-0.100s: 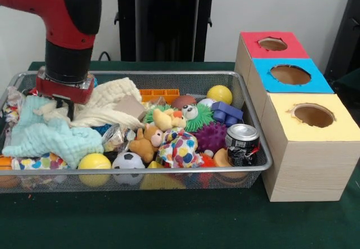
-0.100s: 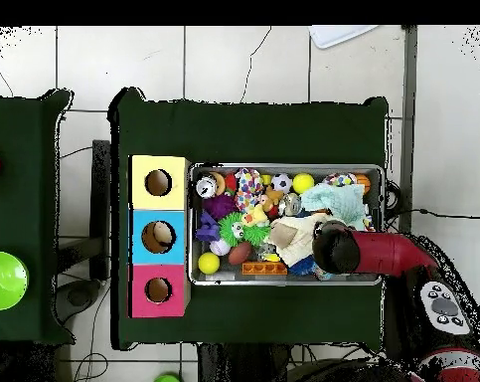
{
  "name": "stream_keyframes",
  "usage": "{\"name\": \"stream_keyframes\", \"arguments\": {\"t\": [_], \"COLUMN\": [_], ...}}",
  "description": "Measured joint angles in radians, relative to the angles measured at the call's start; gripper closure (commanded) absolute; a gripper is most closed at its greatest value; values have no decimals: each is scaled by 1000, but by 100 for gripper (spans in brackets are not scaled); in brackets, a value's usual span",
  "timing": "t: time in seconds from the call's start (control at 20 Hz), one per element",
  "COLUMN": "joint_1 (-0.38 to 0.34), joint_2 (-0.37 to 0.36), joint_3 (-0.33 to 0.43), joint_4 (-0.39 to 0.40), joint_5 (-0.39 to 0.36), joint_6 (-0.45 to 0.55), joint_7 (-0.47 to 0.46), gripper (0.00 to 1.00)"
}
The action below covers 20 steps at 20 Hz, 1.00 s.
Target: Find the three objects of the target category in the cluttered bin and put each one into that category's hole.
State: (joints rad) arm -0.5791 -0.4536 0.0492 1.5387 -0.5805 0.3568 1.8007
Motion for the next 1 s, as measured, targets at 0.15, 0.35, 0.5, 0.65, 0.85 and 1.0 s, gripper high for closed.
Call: {"name": "stream_keyframes", "arguments": {"t": [0.15, 0.35, 0.5, 0.65, 0.85, 1.0], "joint_1": [33, 55, 58, 58, 64, 78], "joint_2": [-12, -27, -43, -62, -78, -92], "joint_3": [-5, -11, -11, -10, -6, 8], "joint_4": [21, 47, 67, 93, 123, 157], "joint_5": [12, 29, 52, 85, 129, 178], "joint_6": [0, 0, 1, 2, 8, 14], "joint_7": [0, 0, 0, 0, 0, 0], "gripper": [100, 100, 100, 100, 100, 100]}}
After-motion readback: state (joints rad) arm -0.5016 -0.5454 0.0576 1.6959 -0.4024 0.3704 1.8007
